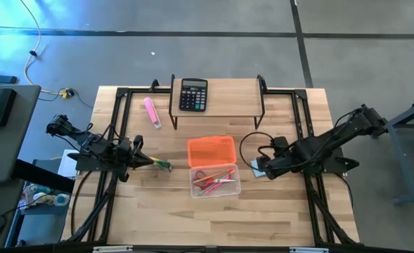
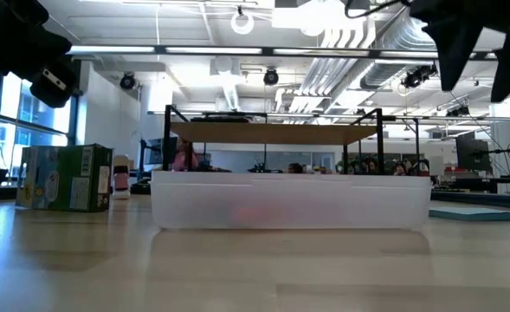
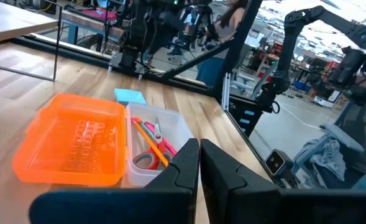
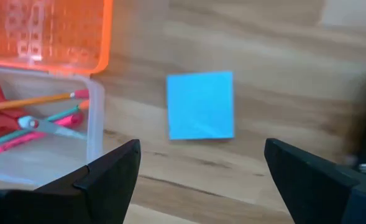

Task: Pack school essentials
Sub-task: Put the blue sticky notes into the orange supply box

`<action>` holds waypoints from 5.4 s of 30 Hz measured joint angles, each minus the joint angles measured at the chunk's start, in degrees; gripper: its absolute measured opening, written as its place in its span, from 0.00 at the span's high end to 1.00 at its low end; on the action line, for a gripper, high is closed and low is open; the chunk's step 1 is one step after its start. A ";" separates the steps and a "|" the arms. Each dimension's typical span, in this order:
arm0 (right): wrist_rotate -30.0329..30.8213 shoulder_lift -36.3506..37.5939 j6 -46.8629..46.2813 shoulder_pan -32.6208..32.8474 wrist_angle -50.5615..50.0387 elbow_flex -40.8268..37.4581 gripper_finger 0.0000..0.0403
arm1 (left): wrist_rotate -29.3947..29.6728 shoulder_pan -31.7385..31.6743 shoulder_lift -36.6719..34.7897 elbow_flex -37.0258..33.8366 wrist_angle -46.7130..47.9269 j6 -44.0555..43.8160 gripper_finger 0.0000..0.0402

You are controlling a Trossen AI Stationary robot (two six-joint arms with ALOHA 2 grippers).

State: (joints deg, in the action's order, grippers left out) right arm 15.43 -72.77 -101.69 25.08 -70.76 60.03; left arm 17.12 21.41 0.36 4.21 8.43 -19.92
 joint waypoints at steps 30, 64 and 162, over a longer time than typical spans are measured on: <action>2.66 -0.02 5.79 -2.78 25.99 -21.23 0.03 | 0.00 0.02 0.00 0.04 0.00 0.00 0.99; -2.20 -9.54 17.87 -7.10 33.46 -21.53 0.01 | 0.00 0.02 0.00 0.07 0.02 0.02 0.99; -17.57 -26.05 99.17 -10.05 49.99 2.51 0.14 | 0.00 0.01 0.00 0.07 0.00 0.02 0.99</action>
State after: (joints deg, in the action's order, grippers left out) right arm -2.14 -98.83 -2.52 15.03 -20.77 62.54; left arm 17.12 21.42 0.36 4.27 8.43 -19.90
